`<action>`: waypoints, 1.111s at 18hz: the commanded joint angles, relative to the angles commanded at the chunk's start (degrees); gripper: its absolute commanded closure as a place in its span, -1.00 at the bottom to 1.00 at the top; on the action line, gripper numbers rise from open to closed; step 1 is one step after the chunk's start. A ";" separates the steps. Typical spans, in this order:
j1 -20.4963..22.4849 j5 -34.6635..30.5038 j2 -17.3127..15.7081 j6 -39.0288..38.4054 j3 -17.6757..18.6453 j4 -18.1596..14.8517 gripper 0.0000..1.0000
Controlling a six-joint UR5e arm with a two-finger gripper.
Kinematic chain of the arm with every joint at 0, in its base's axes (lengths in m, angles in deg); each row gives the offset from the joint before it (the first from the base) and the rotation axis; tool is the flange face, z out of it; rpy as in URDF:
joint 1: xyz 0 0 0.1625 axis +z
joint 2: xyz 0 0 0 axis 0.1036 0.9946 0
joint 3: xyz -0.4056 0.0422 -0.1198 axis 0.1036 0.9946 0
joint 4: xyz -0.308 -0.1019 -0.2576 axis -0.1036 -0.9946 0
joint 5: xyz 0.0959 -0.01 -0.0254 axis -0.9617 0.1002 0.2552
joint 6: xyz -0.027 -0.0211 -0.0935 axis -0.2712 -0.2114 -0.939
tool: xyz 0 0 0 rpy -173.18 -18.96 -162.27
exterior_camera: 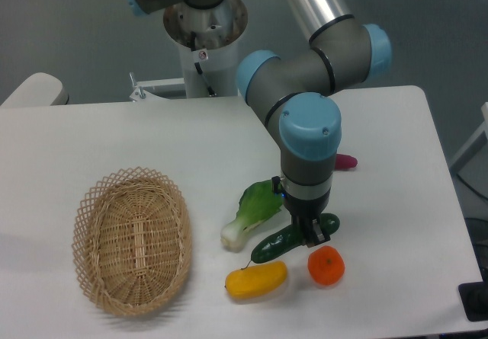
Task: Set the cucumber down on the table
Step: 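Carry the green cucumber with the gripper across the table and lower it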
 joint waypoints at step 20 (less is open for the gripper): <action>5.27 0.09 -0.62 20.20 2.90 0.53 0.23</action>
